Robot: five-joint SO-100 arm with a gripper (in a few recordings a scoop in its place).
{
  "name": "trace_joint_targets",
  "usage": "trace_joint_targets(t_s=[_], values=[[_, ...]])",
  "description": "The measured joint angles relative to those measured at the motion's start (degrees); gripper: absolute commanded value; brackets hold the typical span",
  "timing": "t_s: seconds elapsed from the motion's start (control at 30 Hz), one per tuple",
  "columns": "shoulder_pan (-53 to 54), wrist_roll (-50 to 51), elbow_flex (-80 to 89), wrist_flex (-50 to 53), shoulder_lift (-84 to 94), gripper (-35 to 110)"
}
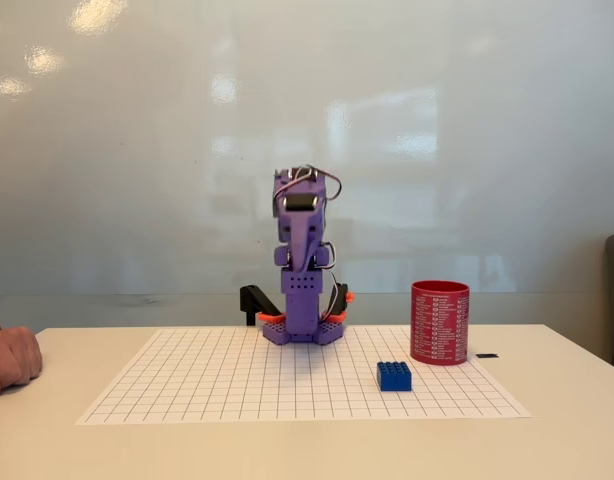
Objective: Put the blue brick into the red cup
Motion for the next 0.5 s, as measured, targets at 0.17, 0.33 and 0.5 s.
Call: trace_joint_targets(t_s=[0.17,0.33,0.5], values=[[-10.90,-3.43,-13.27,4.66,-19.16,-1],[-17.84,-4.13,-28.65,13.01,-38.76,-1],[-21.80,-6.77,-51.24,24.61,-55.11,-1]])
